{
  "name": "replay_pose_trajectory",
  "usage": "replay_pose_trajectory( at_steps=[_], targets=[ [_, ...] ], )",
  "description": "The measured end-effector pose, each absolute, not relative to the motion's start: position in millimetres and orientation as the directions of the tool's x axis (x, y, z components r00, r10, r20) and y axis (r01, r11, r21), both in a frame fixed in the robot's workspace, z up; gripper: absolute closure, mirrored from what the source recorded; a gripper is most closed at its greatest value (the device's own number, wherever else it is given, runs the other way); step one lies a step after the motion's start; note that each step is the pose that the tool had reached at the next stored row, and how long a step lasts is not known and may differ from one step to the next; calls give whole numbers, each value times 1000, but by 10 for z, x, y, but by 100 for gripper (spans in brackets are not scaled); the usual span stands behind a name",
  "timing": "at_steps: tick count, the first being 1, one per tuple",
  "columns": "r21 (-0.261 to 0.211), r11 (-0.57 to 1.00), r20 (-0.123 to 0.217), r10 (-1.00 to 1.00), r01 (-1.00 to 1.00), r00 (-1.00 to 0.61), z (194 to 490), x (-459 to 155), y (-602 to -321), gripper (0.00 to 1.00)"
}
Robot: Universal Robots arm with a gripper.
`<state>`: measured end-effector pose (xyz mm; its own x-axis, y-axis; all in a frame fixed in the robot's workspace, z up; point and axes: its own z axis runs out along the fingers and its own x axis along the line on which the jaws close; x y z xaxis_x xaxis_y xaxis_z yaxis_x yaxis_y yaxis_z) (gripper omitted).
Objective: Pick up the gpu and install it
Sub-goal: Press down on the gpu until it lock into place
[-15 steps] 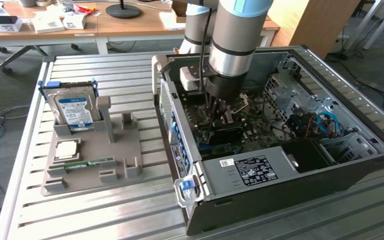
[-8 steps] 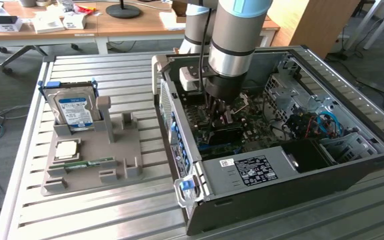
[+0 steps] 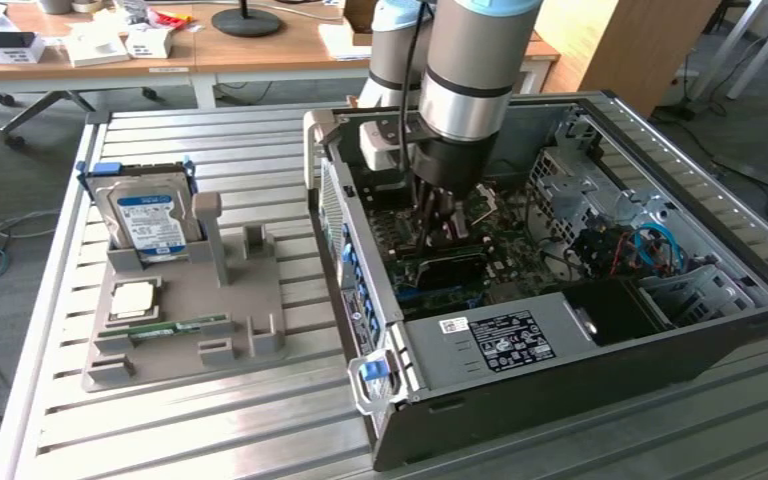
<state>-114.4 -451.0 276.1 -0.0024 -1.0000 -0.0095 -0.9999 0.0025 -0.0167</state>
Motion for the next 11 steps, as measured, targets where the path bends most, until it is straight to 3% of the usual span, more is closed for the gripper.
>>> replay_pose_trajectory(
  at_steps=[11],
  targets=[
    [-17, 3, -10, -1000, -1000, -2, 2776, -1050, -4510, 89]
  ],
)
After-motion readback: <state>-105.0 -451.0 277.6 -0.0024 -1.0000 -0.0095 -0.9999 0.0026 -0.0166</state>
